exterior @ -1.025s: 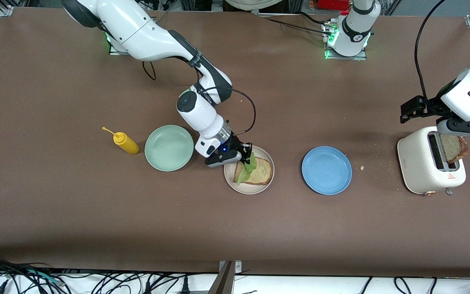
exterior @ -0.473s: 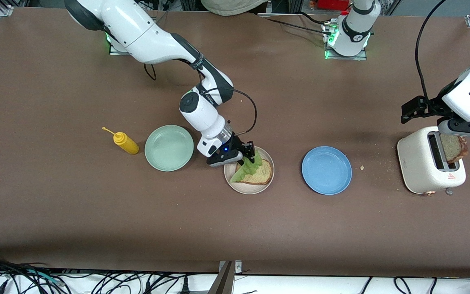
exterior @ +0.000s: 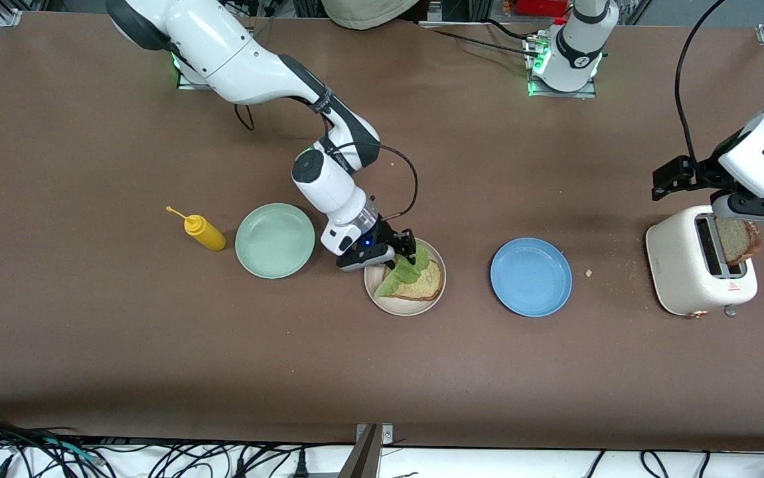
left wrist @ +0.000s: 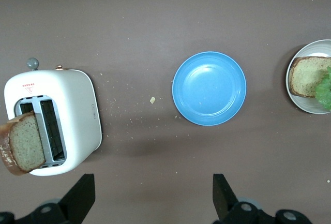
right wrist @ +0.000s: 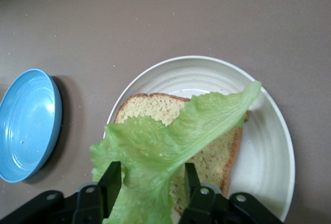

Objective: Make sandwich in beige plate with both arms
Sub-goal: 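Lower the lettuce onto the bread and open the right gripper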

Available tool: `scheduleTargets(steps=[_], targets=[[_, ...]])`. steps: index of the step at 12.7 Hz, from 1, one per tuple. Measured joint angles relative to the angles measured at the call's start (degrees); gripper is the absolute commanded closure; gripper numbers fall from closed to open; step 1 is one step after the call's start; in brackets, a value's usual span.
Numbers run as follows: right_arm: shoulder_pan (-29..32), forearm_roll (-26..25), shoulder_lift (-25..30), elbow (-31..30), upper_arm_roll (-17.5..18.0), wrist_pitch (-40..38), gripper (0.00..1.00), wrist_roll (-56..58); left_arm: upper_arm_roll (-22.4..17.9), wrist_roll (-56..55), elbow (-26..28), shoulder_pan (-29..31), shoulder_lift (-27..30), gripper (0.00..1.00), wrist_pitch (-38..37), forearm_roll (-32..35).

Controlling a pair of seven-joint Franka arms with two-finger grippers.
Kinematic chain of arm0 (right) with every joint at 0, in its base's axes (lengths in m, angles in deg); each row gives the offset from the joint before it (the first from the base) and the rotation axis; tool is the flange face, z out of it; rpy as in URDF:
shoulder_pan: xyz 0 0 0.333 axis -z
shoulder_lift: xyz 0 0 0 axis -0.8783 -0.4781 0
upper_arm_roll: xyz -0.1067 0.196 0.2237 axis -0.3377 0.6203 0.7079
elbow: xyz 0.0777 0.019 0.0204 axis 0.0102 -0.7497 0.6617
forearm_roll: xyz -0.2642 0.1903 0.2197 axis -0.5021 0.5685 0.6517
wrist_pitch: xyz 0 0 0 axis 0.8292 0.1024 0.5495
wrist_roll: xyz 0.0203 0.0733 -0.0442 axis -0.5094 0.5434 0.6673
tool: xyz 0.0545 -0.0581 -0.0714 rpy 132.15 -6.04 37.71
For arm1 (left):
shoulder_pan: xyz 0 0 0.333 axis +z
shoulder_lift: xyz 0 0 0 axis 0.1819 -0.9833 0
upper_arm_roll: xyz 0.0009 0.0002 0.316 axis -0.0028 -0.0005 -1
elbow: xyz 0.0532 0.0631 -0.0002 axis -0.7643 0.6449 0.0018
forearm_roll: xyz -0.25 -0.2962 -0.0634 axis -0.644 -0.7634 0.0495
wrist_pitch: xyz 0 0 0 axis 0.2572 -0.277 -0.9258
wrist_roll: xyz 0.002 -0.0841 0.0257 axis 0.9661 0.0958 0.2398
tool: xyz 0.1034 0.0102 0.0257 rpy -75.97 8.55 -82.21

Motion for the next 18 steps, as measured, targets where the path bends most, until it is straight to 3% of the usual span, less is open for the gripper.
scheduleTargets(steps=[5,13,18], targets=[[-0.7,0.0,0.0,1.6,0.0,1.0,0.21,0.1,0.0,0.0,0.0,0.0,0.0,0.00,0.0,0.0],[-1.4,-0.2,-0.3,2.1,-0.3,1.0,0.20,0.4,0.0,0.0,0.0,0.0,0.0,0.00,0.0,0.0],[-1.2,-0.6,-0.3,2.3,-2.4,1.1,0.14,0.7,0.0,0.0,0.0,0.0,0.0,0.00,0.0,0.0]])
